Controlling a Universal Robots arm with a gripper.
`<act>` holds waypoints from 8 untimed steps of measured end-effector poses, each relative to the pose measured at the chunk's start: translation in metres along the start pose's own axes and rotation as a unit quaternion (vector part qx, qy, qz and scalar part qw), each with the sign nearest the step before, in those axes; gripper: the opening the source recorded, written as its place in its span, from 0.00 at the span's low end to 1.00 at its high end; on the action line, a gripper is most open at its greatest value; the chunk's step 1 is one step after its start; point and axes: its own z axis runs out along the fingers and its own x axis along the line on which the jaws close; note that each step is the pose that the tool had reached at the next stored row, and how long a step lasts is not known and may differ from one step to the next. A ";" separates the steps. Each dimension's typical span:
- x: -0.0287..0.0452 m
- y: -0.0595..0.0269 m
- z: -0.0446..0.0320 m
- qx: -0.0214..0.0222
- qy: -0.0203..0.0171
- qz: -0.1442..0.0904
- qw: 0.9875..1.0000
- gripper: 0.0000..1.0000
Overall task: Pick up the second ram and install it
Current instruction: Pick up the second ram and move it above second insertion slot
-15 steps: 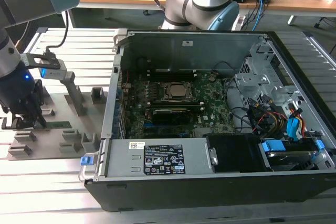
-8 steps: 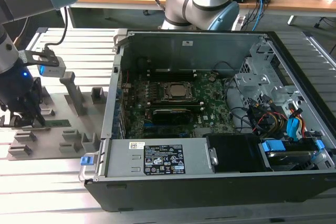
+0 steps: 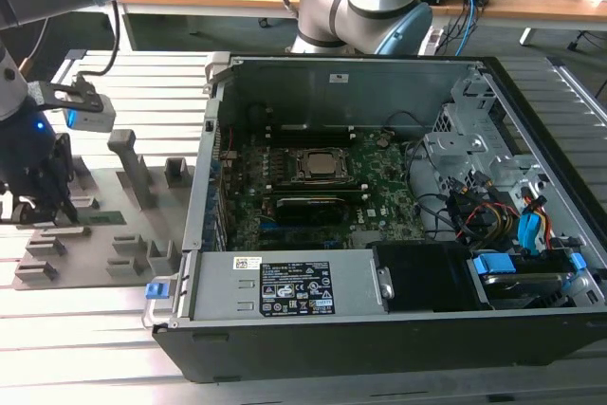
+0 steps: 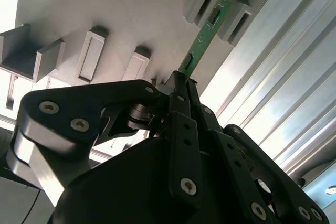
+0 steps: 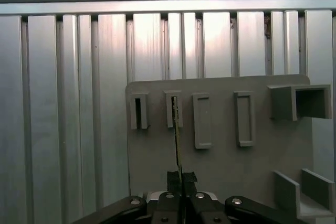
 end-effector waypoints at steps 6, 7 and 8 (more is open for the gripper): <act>0.0000 0.0000 -0.0061 0.000 0.000 0.000 1.000 0.13; 0.0000 0.0000 -0.0068 0.000 0.000 0.000 1.000 0.13; 0.0000 0.0000 -0.0074 0.000 0.000 0.000 1.000 0.13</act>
